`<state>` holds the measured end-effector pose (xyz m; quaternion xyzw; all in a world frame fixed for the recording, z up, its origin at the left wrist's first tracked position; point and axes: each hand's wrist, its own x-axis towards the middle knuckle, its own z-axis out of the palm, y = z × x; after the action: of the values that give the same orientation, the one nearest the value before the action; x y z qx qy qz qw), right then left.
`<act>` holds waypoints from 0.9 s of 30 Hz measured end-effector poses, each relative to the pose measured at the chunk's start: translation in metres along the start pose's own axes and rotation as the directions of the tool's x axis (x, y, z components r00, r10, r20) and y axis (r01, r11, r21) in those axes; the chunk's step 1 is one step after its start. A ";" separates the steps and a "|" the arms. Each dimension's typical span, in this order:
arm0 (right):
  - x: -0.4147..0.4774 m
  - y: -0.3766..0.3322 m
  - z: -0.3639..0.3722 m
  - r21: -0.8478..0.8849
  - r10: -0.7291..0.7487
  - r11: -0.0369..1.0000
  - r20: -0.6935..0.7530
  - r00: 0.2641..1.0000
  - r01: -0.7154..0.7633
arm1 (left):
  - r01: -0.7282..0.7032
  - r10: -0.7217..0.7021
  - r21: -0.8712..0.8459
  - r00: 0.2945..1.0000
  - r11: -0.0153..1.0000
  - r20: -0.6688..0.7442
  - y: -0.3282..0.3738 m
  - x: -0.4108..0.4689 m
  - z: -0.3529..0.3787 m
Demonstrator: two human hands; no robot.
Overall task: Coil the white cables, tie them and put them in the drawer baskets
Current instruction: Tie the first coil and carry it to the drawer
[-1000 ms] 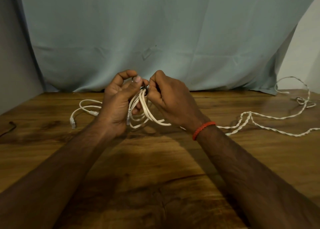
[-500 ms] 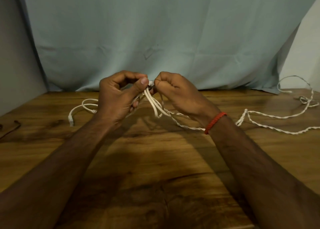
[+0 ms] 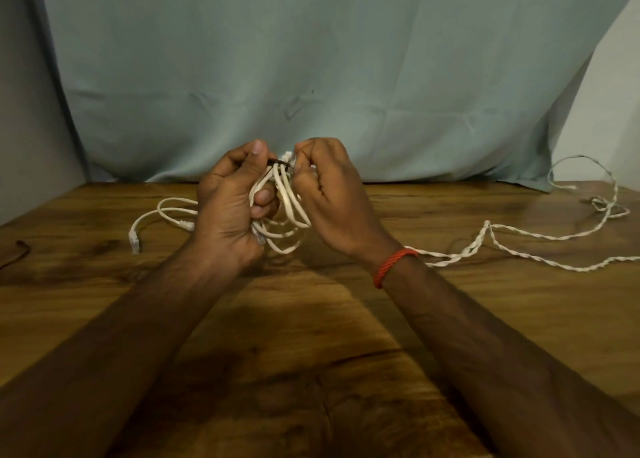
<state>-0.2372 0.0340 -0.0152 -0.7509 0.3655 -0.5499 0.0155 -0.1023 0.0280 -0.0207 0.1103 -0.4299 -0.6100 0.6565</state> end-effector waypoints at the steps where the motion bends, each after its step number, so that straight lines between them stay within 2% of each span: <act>1: -0.002 -0.001 0.002 0.003 0.007 1.000 -0.005 1.000 -0.007 | 0.036 -0.035 -0.036 0.999 0.999 0.020 -0.001 0.001 -0.003; 3: -0.004 -0.001 0.005 0.008 0.025 1.000 -0.021 0.999 -0.025 | 0.106 -0.100 -0.085 0.993 0.991 0.070 -0.003 0.003 -0.008; 5: -0.004 0.000 0.006 0.017 0.032 0.999 -0.011 0.999 -0.031 | 0.114 -0.109 -0.069 0.992 0.991 0.069 -0.003 0.005 -0.011; 8: -0.004 0.004 0.002 0.001 -0.009 1.000 0.012 1.000 0.009 | 0.027 -0.028 0.058 0.999 0.998 0.018 -0.003 0.003 -0.006; 12: -0.003 0.006 0.001 0.000 -0.052 0.999 0.036 0.998 0.052 | -0.080 0.097 0.282 0.994 0.956 -0.047 -0.002 -0.006 0.008; 16: 0.000 0.007 -0.007 0.063 -0.063 0.996 0.066 0.996 0.059 | -0.070 0.086 0.318 0.996 0.946 -0.038 0.006 -0.007 0.009; 19: 0.006 0.008 -0.017 0.045 -0.033 0.999 0.067 0.997 0.030 | -0.086 0.099 0.344 0.995 0.935 -0.021 0.008 -0.007 0.006; 23: 0.009 0.008 -0.026 0.006 -0.039 0.999 0.079 0.996 0.039 | -0.127 0.137 0.465 0.990 0.876 0.012 0.006 -0.010 0.006; 27: 0.012 0.004 -0.031 -0.015 -0.071 0.997 0.092 0.993 0.072 | -0.258 0.235 0.663 0.964 0.703 0.125 0.012 -0.010 0.004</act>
<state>-0.2632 0.0359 0.0052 -0.7879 0.3423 -0.5118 0.0055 -0.0959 0.0415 -0.0146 0.2721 -0.6419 -0.3216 0.6407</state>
